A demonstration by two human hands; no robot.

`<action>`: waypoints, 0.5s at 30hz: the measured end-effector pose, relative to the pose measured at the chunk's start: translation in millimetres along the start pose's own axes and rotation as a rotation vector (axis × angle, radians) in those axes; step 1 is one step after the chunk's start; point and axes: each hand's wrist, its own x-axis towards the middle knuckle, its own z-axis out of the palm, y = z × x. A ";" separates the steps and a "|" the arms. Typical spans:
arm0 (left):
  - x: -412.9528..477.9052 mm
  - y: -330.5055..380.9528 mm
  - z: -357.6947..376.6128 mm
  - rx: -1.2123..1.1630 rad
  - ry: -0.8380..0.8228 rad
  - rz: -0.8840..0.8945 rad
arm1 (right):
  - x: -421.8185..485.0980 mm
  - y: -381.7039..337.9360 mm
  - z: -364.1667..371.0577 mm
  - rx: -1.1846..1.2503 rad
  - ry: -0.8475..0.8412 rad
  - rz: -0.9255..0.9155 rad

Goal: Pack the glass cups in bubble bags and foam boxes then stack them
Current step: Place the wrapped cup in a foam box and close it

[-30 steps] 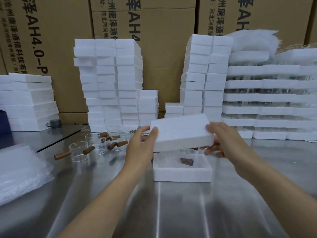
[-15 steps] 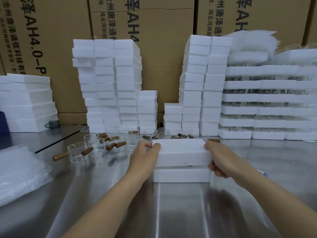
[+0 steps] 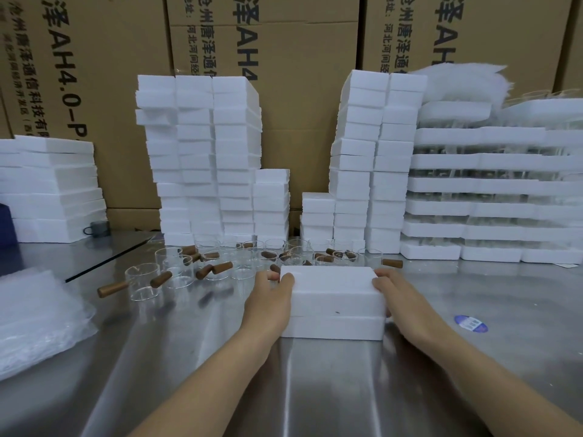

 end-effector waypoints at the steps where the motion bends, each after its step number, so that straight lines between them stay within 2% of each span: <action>1: -2.0 -0.6 2.0 -0.014 0.010 -0.002 | -0.5 1.9 3.0 0.037 0.004 -0.007; 8: -10.5 0.6 6.4 -0.184 0.030 0.000 | -1.8 0.3 10.3 0.219 -0.040 0.019; 15: -15.6 12.1 8.6 -0.296 0.104 0.232 | -2.0 -3.5 13.9 0.448 0.054 -0.047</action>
